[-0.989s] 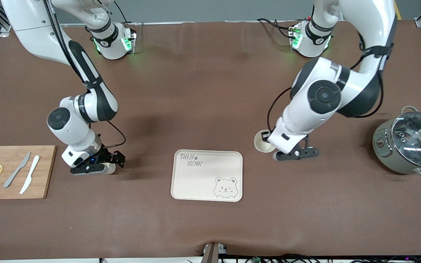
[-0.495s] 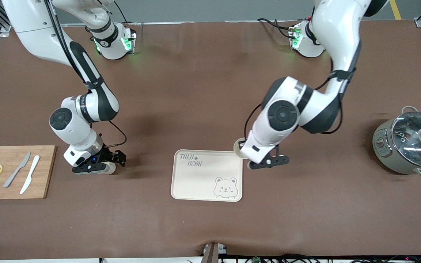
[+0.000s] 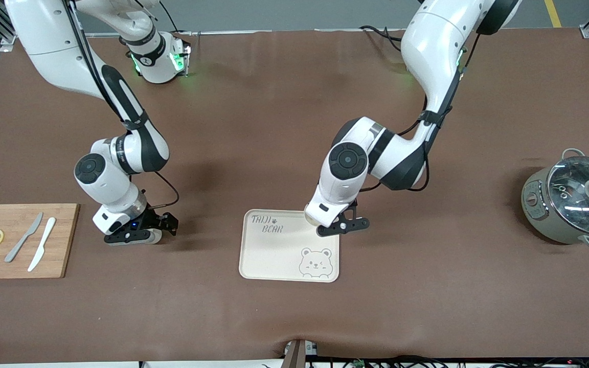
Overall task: Place white IKEA cup upright on tray with both arms
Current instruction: 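Carry the white cup with the left gripper onto the tray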
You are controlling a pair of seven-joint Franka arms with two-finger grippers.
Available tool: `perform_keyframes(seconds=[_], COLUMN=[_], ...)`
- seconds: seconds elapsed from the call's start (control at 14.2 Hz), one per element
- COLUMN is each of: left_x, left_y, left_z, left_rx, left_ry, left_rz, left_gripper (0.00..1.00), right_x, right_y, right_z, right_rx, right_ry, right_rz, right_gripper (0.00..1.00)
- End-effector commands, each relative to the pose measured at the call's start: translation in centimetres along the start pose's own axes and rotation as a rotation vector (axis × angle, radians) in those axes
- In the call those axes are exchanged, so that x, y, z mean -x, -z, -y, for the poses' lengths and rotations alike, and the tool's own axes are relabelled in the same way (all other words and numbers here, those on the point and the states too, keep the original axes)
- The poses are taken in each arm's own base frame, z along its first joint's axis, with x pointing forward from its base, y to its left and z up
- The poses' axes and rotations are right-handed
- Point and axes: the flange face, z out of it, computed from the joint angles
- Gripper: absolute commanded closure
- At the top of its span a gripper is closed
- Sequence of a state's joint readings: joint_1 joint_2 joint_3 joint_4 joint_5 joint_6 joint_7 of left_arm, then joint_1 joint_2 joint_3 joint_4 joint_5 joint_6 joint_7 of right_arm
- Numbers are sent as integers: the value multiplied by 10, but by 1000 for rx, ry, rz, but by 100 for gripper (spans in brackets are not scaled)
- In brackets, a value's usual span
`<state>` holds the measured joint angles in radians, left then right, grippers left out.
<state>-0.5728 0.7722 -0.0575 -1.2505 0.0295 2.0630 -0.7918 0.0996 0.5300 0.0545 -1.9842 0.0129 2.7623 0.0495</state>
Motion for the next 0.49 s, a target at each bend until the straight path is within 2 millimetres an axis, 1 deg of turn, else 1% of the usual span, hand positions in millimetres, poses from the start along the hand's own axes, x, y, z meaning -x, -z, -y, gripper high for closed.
perform_keyframes(seconds=[0.0,0.07,0.21,0.35,0.42], left_x=[-7,-9,-11,-13,-14], left_y=[-11,-14,-29,-41,-42], left_z=[-6,-7,-10,-11,-12], left_rx=[21,31,54,68,78], left_ry=[20,21,17,18,18], left_rz=[-31,-40,-60,-74,-83], left_gripper=[100,100,100,100,100], right_x=[2,2,4,4,4], right_y=[1,1,-1,-1,0], right_z=[-1,-1,-1,-1,-1], right_rx=[4,4,4,4,4], right_ry=[-11,-9,-11,-11,-11], right_rz=[-15,-13,-10,-8,-10], right_gripper=[0,0,0,0,0])
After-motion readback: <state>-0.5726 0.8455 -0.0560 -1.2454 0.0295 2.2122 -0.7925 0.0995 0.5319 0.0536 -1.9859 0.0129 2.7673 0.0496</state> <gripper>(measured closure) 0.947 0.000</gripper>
